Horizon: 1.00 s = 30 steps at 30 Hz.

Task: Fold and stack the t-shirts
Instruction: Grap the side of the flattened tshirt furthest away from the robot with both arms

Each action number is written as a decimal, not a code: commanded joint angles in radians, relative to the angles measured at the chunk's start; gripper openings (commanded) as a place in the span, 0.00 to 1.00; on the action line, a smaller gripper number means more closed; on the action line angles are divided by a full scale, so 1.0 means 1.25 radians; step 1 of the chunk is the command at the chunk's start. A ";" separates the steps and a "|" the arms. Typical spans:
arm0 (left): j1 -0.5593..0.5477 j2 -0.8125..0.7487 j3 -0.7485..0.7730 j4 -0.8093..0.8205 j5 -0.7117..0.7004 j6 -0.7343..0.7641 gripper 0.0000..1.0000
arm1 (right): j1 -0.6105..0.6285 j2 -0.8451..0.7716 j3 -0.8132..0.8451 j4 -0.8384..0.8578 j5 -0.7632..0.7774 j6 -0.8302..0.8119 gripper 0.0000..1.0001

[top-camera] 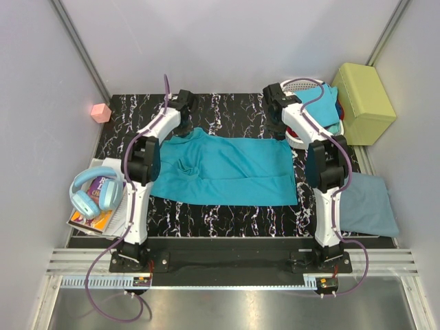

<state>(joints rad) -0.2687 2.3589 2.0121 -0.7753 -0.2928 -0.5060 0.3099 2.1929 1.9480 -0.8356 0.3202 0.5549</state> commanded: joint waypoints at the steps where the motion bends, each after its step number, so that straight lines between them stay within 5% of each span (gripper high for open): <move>1: 0.005 -0.063 -0.022 0.014 -0.026 0.000 0.00 | -0.021 0.003 -0.004 0.007 0.064 -0.016 0.49; 30: 0.028 -0.120 -0.083 0.039 -0.028 0.000 0.00 | -0.031 0.121 0.004 0.012 0.068 -0.016 0.47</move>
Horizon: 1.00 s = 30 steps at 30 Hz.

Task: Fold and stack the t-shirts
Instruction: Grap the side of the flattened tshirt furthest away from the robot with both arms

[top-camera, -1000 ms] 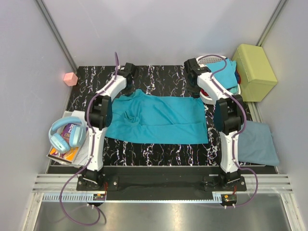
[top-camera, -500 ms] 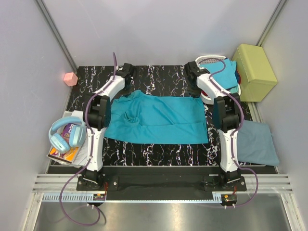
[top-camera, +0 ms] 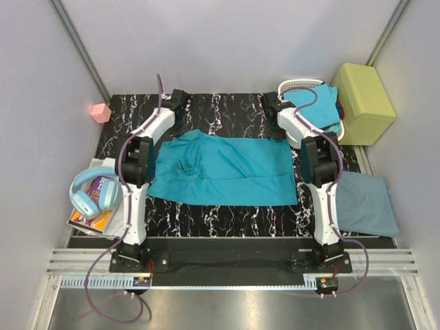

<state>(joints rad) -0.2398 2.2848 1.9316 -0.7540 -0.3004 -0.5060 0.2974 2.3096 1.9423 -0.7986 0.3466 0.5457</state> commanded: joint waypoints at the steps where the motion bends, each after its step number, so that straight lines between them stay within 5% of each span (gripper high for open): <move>1: 0.006 -0.063 -0.022 0.023 -0.024 0.000 0.00 | -0.021 0.031 0.011 -0.018 0.047 -0.007 0.47; 18: 0.029 -0.101 -0.058 0.036 -0.043 0.005 0.00 | -0.021 0.056 0.015 -0.018 0.033 -0.003 0.32; 25: 0.036 -0.107 -0.064 0.040 -0.039 0.005 0.00 | -0.019 0.039 0.007 -0.018 0.042 0.003 0.54; 30: 0.035 -0.106 -0.064 0.040 -0.036 0.004 0.00 | -0.023 0.025 0.006 -0.015 0.057 -0.007 0.54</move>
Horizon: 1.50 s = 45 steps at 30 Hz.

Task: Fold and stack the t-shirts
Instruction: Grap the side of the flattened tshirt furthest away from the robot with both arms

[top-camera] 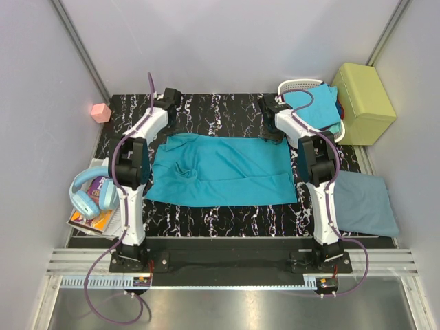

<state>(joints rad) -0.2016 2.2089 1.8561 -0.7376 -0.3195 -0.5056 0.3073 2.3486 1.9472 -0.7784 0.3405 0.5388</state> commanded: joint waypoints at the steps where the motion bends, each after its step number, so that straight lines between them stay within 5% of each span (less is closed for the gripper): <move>1: 0.004 -0.045 -0.002 0.027 -0.021 0.003 0.00 | -0.032 -0.004 0.003 -0.031 0.060 -0.002 0.54; 19: 0.003 -0.045 -0.011 0.032 -0.008 0.002 0.00 | -0.046 -0.087 0.047 -0.031 0.065 -0.009 0.56; 45: -0.004 -0.044 -0.011 0.032 0.003 -0.003 0.00 | -0.086 0.060 0.123 -0.060 0.052 -0.002 0.55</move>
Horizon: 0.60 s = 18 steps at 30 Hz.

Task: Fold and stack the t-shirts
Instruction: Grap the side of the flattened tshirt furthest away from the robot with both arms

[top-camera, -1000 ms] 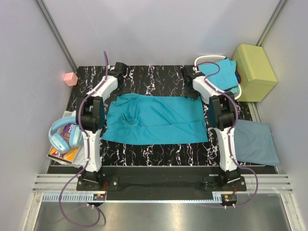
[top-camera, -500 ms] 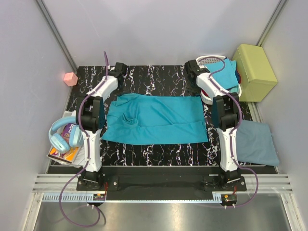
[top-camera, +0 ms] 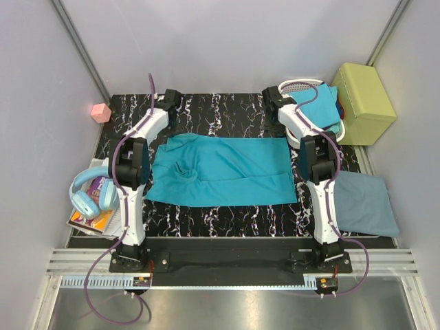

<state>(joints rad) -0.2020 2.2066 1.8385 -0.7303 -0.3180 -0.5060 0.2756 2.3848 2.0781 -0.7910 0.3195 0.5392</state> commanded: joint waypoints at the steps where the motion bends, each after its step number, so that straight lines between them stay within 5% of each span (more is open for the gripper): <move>1: -0.004 -0.044 0.003 0.026 0.002 -0.003 0.00 | -0.061 0.035 0.019 -0.050 0.071 -0.001 0.55; 18: -0.020 -0.025 0.017 0.000 -0.007 -0.007 0.00 | -0.060 -0.009 -0.119 -0.053 0.082 0.068 0.53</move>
<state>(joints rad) -0.2169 2.2066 1.8385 -0.7330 -0.3180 -0.5060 0.2779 2.3848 2.0045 -0.7586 0.3161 0.5701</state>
